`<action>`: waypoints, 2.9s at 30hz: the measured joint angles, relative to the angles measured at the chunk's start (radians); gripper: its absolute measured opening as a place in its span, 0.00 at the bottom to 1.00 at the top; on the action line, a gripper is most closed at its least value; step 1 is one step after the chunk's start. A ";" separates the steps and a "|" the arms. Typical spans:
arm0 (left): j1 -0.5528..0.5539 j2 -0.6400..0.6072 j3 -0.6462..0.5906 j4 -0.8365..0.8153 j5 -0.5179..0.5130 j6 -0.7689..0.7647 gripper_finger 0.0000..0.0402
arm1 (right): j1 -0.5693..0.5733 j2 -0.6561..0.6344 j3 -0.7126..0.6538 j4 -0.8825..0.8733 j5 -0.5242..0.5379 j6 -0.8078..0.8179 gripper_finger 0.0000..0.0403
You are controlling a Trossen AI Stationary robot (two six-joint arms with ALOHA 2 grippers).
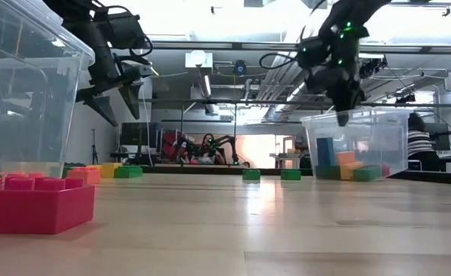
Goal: Sort blocks by size
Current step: Adjust the right transparent bin
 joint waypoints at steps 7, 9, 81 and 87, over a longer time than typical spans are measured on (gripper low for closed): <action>0.000 0.000 0.000 0.001 0.008 0.003 0.66 | 0.059 -0.080 0.000 -0.165 -0.087 -0.002 0.00; 0.000 0.000 0.000 0.004 0.008 0.003 0.66 | 0.073 -0.097 0.000 -0.207 -0.095 -0.001 0.00; -0.005 0.000 0.000 0.159 0.109 0.043 0.66 | 0.230 -0.024 0.244 -0.202 -0.089 -0.051 0.00; -0.005 0.000 0.000 0.158 0.109 0.056 0.66 | 0.339 -0.131 0.180 -0.391 -0.438 0.004 0.00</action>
